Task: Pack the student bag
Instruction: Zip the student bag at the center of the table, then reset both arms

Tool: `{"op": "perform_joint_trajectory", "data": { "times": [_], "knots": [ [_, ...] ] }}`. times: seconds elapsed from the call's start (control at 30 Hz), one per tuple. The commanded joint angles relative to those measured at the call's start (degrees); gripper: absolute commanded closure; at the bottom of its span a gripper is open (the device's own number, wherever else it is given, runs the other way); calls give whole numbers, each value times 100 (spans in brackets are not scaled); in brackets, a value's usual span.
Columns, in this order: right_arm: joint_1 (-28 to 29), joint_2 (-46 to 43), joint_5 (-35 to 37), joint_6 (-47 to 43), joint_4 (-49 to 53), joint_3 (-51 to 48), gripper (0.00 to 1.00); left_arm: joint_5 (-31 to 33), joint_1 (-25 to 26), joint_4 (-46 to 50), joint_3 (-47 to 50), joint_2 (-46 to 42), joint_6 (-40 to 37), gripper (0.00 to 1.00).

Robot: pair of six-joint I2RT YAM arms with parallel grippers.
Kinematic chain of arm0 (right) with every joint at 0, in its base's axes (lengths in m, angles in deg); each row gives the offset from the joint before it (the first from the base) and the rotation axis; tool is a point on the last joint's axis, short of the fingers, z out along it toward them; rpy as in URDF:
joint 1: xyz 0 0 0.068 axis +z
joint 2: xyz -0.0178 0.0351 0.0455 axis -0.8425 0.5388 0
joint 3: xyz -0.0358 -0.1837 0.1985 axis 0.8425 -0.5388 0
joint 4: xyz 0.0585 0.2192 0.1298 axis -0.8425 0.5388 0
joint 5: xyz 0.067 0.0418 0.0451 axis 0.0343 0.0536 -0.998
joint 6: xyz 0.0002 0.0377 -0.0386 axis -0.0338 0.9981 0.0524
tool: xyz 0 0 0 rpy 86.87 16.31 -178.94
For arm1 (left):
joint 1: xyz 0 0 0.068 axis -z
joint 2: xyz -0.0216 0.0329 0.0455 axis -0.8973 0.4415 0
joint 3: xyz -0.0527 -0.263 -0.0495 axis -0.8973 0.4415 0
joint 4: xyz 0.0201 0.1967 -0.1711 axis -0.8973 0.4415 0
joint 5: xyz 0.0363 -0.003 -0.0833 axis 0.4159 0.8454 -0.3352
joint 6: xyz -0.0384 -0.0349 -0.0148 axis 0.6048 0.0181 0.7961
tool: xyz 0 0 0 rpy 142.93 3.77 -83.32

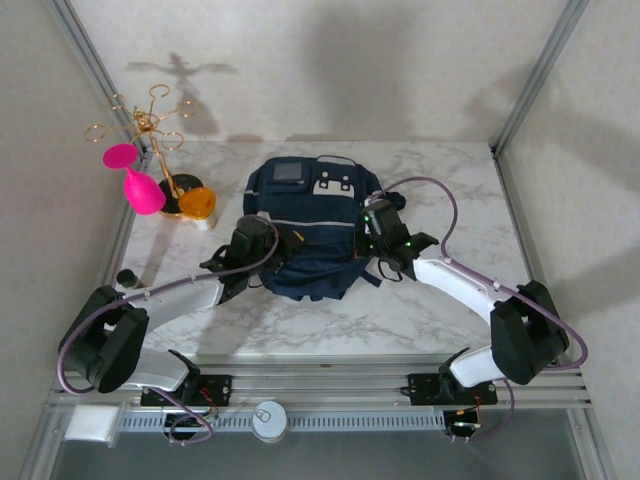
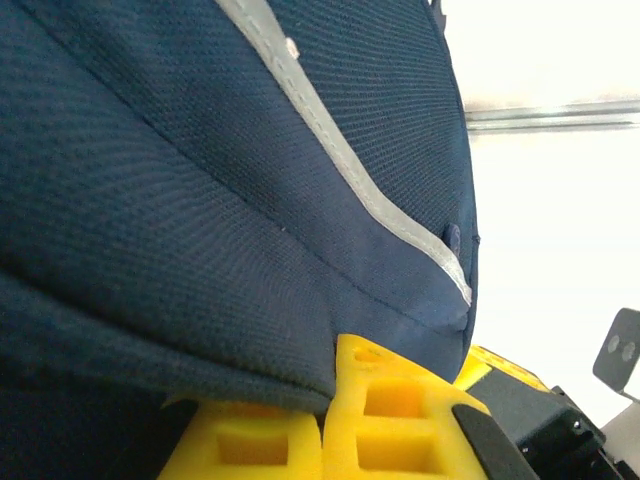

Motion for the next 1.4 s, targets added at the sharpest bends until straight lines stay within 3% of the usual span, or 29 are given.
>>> {"op": "perform_joint_trajectory", "data": {
  "times": [0.0,0.13,0.2,0.23,0.37,0.53,0.6,0.7,0.8,0.9,1.0,1.07,1.17,1.23,1.37],
  "knots": [
    [-764,204,1576,106,328,359,100,1011,-450,1243,-12,-33,-661,100],
    [-730,75,779,-265,-112,226,100,799,-459,1306,-231,36,-837,100],
    [-736,-124,474,-381,-187,77,84,550,-459,1328,-399,106,-1042,96],
    [-740,-243,366,-430,-213,-3,78,400,-468,1370,-479,125,-1139,91],
    [-828,-1076,55,-447,-306,-485,57,-129,-476,1494,-514,-310,-1552,53],
    [-1181,-1979,441,-194,-436,-1145,21,-161,-565,1997,-478,-1300,-1956,25],
    [-1435,-2167,851,5,-483,-1359,2,541,-631,2518,-524,-1743,-2244,14],
    [-1854,-2307,1476,177,-819,-1700,1,2131,-737,3188,-505,-2323,-2682,1],
    [-2492,-2290,1774,279,-1512,-2108,1,4268,-847,3188,-67,-2775,-3034,0],
    [-2928,-2124,2138,-5,-2814,-2624,1,5695,-1094,1848,897,-3026,-3795,1],
    [-3071,-1703,2399,-688,-4664,-3301,1,6218,-1400,-78,1948,-2977,-4716,0],
    [-3183,-1254,2152,-1077,-5918,-3697,1,5860,-1576,-1710,2583,-2835,-5302,1],
    [-3235,-597,1689,-1472,-7138,-3919,1,4839,-1869,-4209,3497,-2255,-6031,1],
    [-3242,-271,1189,-1810,-8111,-4236,1,4282,-2023,-4915,3559,-1753,-6312,1],
    [-3291,358,514,-1985,-8826,-4327,1,3493,-2129,-5623,3296,-665,-6746,1]
  ]
}}
